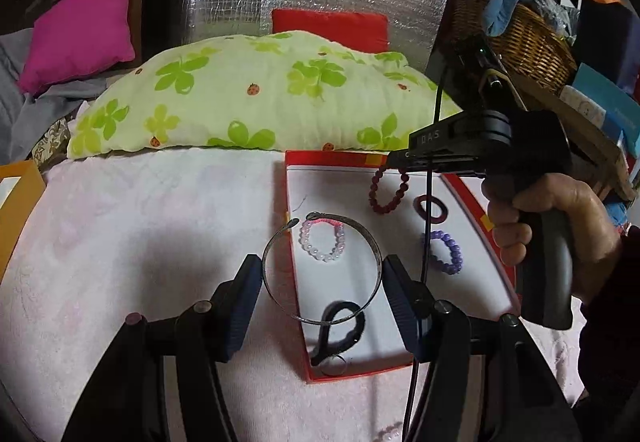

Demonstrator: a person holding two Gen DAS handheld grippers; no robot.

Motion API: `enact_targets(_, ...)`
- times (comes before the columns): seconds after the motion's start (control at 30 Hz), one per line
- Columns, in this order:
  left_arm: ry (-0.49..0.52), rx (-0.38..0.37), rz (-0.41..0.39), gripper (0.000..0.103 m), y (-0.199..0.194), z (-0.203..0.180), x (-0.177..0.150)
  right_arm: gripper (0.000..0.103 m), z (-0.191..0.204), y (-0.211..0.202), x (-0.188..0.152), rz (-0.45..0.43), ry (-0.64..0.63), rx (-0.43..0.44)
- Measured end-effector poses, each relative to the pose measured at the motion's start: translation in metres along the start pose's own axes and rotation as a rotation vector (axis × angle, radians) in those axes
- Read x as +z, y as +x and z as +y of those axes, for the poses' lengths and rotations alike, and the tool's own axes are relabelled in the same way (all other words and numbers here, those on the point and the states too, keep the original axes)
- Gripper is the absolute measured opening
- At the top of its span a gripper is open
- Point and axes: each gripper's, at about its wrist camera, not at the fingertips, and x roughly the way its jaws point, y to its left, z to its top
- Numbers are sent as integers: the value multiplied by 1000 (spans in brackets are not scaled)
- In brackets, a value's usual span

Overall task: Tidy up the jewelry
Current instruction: 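Carry the red bead bracelet and silver bangle over the red tray with both tools, then release the silver bangle into the tray with the left tool while the right releases the red bracelet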

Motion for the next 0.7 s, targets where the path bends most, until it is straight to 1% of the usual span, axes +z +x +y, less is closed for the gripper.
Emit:
enact_targets(0.1, 0, -15, 17, 63, 8, -2, 1, 11, -13, 11, 5, 1, 31, 20)
enact_targets(0.2, 22, -44, 32, 63, 17, -11, 0, 11, -25, 19, 8, 5, 42, 18)
enact_targets(0.37, 65, -84, 84, 63, 37, -29, -6, 12, -46, 19, 11, -13, 70, 17)
enact_targets(0.47, 93, -98, 96, 63, 44, -39, -7, 12, -58, 18, 11, -11, 94, 23)
enact_targets(0.53, 111, -109, 103, 64, 49, -45, -8, 12, -63, 13, 10, -28, 98, 15)
enact_targets(0.63, 134, -116, 113, 64, 54, -52, -10, 24, -73, 1, 5, -48, 124, 27)
enact_targets(0.7, 148, -116, 111, 64, 55, -55, -10, 25, -81, -11, -2, -71, 136, 36)
